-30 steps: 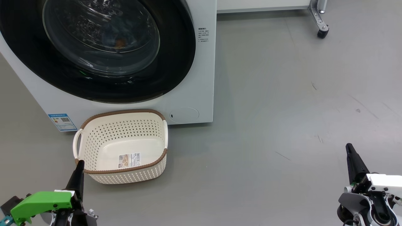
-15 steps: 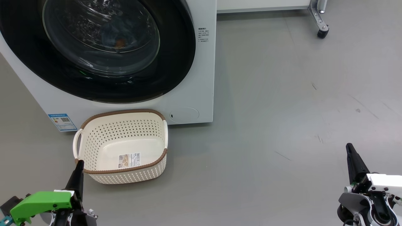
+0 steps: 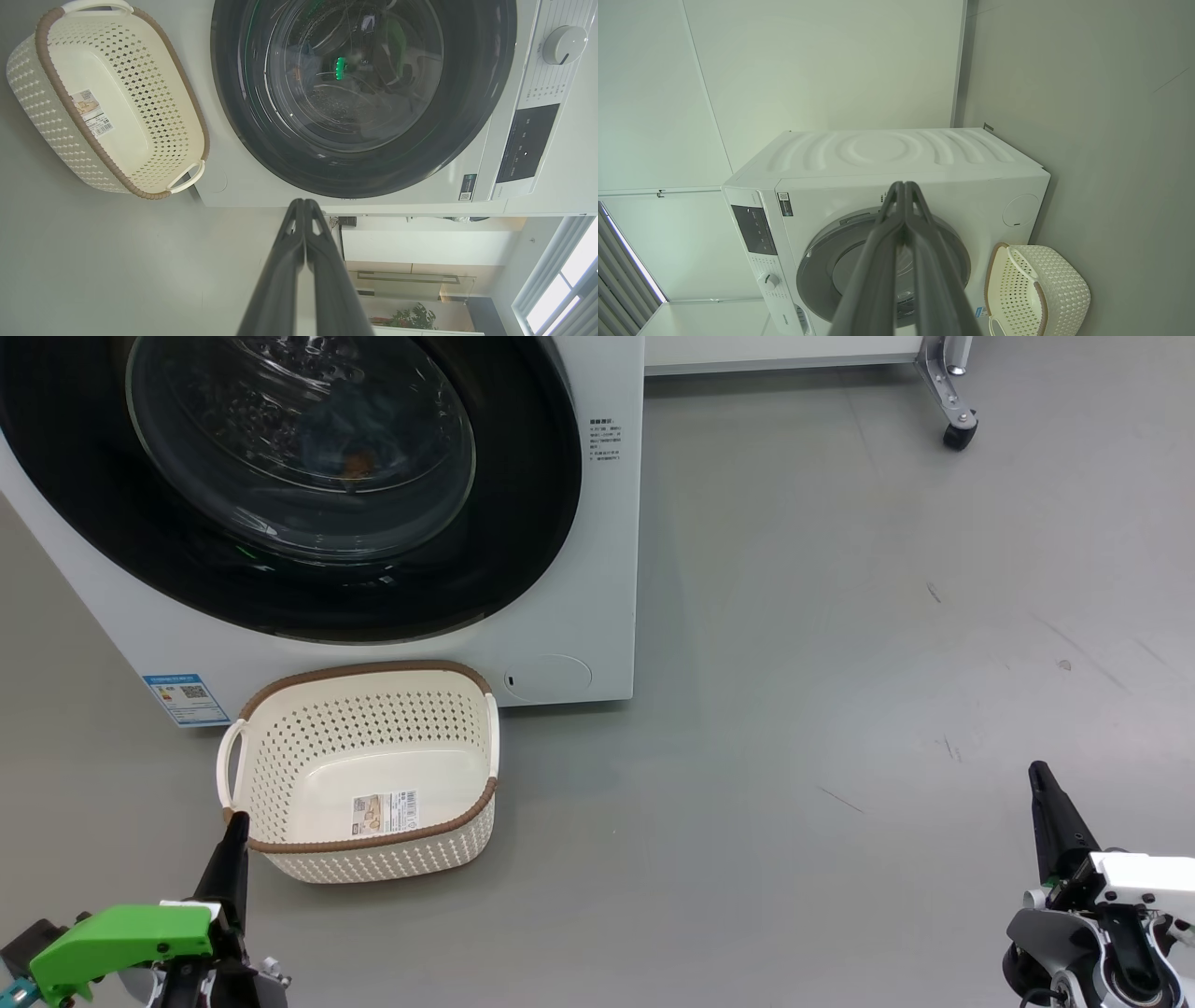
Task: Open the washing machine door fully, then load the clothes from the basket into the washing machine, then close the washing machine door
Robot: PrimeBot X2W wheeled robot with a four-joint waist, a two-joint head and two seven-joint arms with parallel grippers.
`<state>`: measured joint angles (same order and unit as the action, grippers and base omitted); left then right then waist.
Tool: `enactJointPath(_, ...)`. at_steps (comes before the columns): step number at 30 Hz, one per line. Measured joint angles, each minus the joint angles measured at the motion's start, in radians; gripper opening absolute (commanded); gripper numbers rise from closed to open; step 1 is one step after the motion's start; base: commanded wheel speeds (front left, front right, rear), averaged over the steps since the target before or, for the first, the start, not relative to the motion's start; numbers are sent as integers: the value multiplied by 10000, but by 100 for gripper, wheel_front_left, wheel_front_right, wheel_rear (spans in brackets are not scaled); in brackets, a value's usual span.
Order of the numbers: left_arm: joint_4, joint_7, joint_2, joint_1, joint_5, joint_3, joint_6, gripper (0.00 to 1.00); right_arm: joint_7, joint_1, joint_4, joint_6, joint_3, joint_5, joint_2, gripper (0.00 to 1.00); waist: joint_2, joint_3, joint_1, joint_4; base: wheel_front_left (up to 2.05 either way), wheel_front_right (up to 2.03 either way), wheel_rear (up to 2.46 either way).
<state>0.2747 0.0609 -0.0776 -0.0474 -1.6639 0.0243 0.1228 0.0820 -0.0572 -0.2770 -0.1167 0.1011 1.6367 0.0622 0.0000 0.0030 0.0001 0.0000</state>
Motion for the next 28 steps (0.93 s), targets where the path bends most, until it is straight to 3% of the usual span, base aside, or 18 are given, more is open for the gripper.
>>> enactJointPath(28,-10,0,10,0,2,19,0,0,0,0,2,0,21,-2,-6,0,0,1,0,0,0,0,0)
